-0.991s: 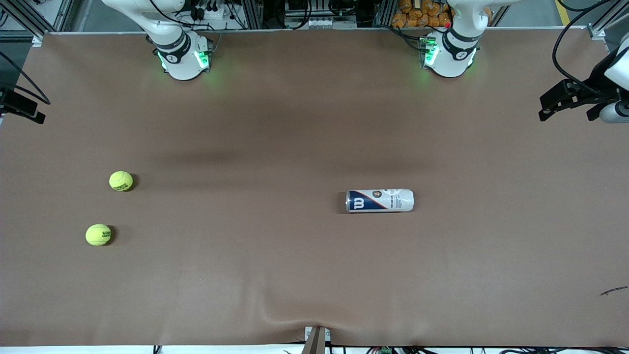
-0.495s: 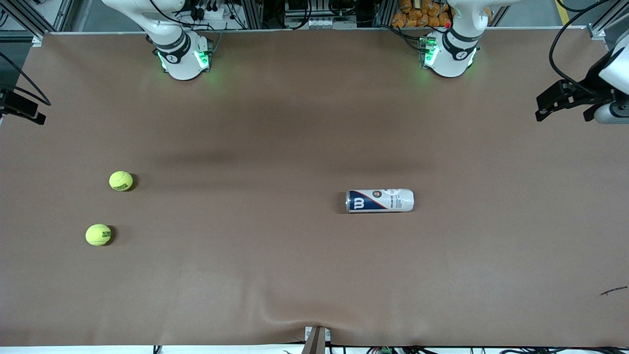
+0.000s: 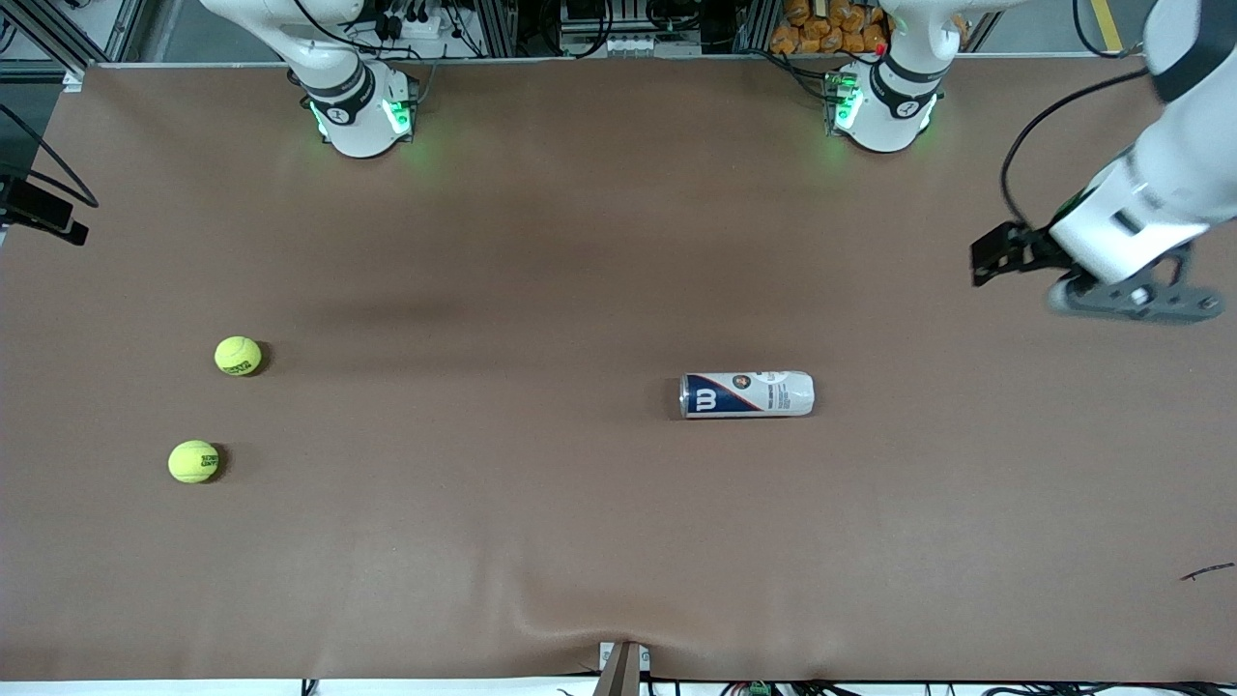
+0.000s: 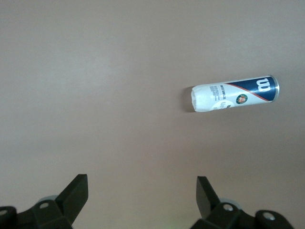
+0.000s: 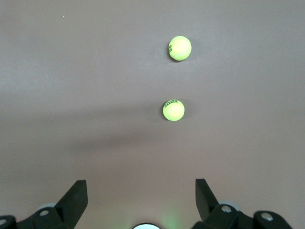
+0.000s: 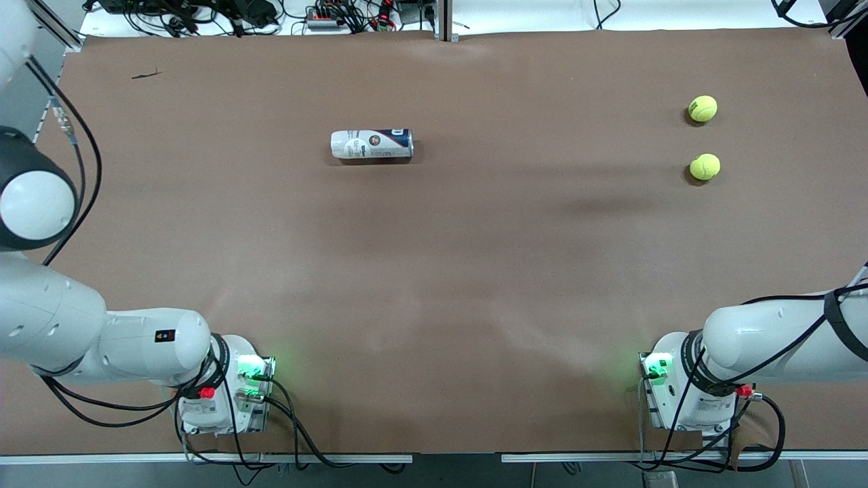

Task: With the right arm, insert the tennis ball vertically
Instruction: 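Reach the left gripper to the Wilson can and grasp it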

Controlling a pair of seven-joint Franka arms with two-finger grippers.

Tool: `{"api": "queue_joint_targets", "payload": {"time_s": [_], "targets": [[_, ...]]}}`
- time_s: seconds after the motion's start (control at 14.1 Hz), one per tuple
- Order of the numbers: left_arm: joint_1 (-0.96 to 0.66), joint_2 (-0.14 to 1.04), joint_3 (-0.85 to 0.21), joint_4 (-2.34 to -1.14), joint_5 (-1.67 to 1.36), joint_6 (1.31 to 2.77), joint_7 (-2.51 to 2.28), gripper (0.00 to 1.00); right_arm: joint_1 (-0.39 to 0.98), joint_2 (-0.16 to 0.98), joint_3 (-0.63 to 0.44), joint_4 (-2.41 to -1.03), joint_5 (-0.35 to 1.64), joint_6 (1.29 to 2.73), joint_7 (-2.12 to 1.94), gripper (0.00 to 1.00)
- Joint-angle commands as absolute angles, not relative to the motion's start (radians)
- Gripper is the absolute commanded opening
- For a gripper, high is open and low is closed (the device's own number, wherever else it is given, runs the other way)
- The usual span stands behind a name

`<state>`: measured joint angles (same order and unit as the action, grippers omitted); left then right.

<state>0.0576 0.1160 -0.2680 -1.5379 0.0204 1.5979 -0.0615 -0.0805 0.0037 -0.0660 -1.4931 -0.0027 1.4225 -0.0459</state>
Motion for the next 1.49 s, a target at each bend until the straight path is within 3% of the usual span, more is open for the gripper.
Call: {"api": "queue_joint_targets", "payload": {"time_s": [0.0, 0.5, 1.42], "targets": [[0.009, 0.159, -0.276, -1.502, 0.084, 1.598, -0.052, 1.00, -0.092, 0.014, -0.055, -1.468, -0.017, 1.411, -0.048, 1.00], [-0.095, 0.228, -0.279, -1.502, 0.167, 1.598, -0.038, 1.00, -0.094, 0.014, -0.055, -1.468, -0.018, 1.405, -0.046, 1.00], [-0.257, 0.390, -0.287, -1.509, 0.438, 1.632, 0.406, 1.00, -0.078, 0.018, -0.052, -1.468, -0.067, 1.410, -0.046, 1.00]]}}
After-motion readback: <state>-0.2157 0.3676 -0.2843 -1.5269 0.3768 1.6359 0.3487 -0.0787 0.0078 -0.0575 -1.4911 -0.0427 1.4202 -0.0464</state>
